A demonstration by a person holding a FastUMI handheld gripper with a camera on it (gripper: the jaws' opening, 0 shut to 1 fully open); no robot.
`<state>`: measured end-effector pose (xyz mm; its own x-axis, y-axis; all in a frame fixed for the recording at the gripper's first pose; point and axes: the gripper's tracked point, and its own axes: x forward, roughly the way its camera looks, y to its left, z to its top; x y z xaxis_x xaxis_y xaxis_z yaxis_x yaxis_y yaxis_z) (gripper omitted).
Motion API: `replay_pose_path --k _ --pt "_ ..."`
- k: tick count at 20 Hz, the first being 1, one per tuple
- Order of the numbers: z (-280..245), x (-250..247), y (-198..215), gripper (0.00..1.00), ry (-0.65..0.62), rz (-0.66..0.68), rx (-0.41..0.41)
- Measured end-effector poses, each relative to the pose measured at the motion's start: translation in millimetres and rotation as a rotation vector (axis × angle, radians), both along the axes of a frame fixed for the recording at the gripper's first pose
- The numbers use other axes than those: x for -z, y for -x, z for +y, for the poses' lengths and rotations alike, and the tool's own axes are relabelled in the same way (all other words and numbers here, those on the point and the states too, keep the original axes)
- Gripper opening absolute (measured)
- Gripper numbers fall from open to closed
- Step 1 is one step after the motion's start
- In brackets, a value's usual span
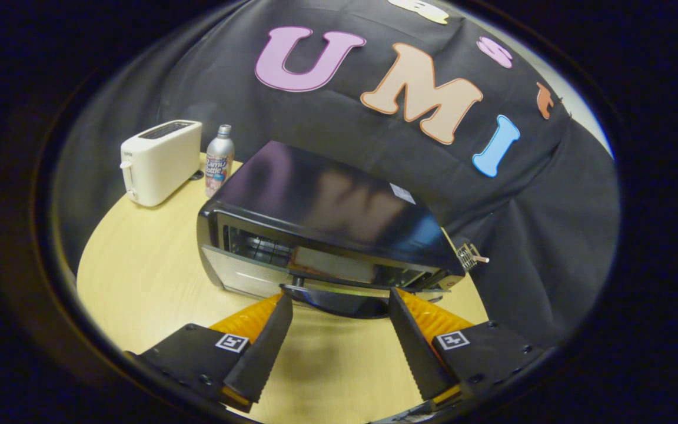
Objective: Open the toaster oven, put the food inside, and close the toaster oven door.
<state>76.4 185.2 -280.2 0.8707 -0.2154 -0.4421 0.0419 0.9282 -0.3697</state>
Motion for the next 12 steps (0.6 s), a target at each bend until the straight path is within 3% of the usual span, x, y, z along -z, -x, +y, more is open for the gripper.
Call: replay_pose_path --k 7,12 --pt "1 -11 -24 1.00 -0.002 -0.048 -0.043" --pt "4 -15 -27 0.99 0.014 -0.060 -0.131"
